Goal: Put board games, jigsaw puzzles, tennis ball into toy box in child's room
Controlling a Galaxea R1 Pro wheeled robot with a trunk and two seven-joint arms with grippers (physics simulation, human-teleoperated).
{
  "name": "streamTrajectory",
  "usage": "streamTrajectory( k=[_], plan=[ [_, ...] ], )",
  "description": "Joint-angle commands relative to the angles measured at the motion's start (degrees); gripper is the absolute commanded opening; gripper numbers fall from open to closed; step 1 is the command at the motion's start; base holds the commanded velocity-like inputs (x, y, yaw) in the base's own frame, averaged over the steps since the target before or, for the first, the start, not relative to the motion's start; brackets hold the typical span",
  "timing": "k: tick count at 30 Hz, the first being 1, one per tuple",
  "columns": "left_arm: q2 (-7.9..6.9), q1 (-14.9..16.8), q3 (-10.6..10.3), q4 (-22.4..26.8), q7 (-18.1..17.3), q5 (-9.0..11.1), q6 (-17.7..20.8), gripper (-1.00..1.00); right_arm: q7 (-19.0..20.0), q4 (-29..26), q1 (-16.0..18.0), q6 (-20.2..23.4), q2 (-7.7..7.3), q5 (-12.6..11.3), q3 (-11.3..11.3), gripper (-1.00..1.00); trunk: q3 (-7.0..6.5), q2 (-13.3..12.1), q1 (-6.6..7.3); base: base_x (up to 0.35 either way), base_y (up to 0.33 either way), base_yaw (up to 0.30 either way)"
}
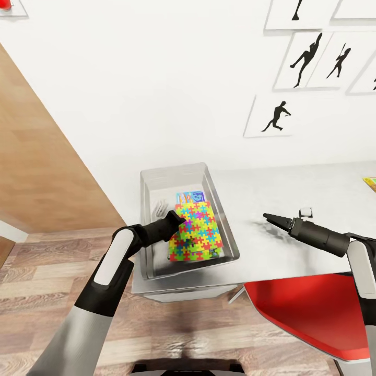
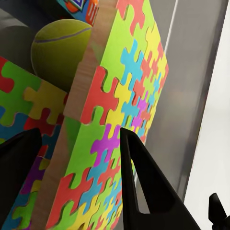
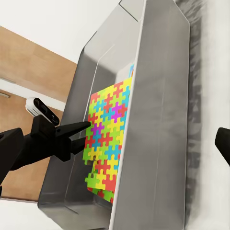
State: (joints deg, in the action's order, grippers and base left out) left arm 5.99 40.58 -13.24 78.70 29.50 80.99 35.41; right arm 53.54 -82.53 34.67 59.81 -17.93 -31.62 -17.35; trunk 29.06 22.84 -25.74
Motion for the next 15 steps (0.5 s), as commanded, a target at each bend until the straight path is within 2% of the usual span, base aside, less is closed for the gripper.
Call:
streamTrajectory(
  k=[1,15],
  plan=[
    [-0.01,0.03,-0.03,-0.92,0.71,-0.86,0.79,-1.00,0.33,0.00,0.05,0.19,0.00,0.25,-0.05,1.00,0.09,0.08,-0.04,0.000,0.000,0.000],
    [-0.02,-0.07,-0.03,2.41,1.04,-0.72,0.95,-1.00,0.33,0.00,0.05,0.19,0.00,0.24,-0.05,1.00,0.09,0.08,-0.04,0.000,0.000,0.000]
  ],
)
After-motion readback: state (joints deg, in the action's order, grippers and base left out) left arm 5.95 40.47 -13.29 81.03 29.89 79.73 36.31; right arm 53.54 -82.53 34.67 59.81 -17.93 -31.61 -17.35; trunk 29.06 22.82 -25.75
